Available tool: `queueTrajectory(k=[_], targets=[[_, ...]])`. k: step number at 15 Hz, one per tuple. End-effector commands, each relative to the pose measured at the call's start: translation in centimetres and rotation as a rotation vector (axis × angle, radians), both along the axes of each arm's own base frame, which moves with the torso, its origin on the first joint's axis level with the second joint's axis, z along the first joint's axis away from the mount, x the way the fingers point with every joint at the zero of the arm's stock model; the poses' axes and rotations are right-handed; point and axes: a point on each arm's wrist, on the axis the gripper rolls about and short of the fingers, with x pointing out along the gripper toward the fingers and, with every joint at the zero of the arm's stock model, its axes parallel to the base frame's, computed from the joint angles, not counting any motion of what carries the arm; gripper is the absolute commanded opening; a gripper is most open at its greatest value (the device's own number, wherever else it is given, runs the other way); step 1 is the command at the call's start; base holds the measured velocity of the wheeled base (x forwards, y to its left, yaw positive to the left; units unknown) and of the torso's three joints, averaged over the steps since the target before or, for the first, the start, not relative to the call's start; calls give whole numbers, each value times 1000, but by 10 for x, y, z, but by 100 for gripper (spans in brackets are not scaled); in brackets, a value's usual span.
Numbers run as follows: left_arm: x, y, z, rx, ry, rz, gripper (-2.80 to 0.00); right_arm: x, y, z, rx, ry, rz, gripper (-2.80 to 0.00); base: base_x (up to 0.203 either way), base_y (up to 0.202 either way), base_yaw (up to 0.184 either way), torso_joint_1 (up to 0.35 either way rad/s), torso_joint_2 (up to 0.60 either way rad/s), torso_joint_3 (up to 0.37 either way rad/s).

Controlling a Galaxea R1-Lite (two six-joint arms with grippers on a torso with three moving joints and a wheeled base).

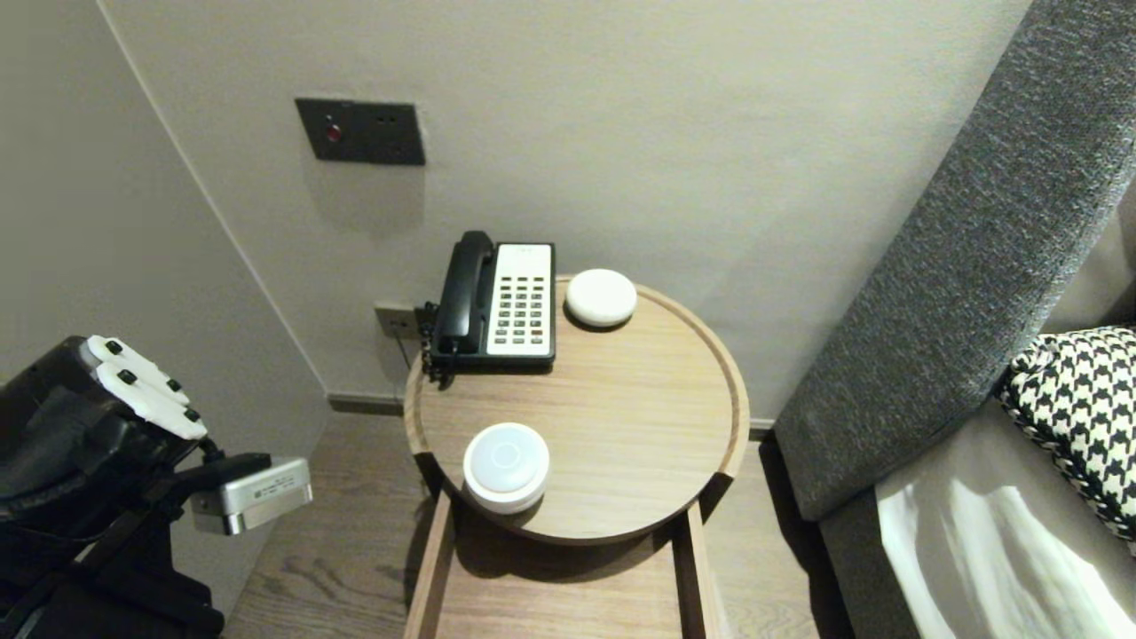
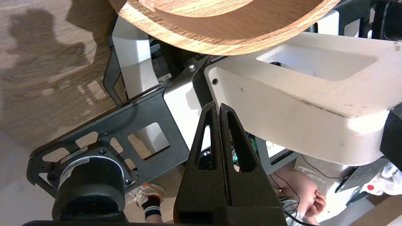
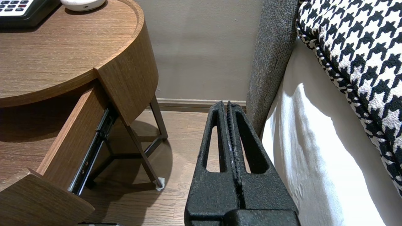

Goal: Close the nightstand drawer

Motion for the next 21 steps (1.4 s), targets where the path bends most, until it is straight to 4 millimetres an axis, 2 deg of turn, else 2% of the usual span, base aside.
queueTrajectory(k=[1, 7, 16, 21], targets=[[1, -1, -1, 6, 7, 1, -280, 3, 0, -11, 0, 40, 1, -280, 0, 0, 0, 0, 0, 0], [11, -10, -10, 46, 24, -36, -280, 3, 0, -11, 0, 40, 1, -280, 0, 0, 0, 0, 0, 0], [11, -12, -10, 59, 12, -92, -280, 3, 0, -11, 0, 40, 1, -280, 0, 0, 0, 0, 0, 0], [12, -19, -40, 153, 93, -174, -280, 3, 0, -11, 0, 41, 1, -280, 0, 0, 0, 0, 0, 0]])
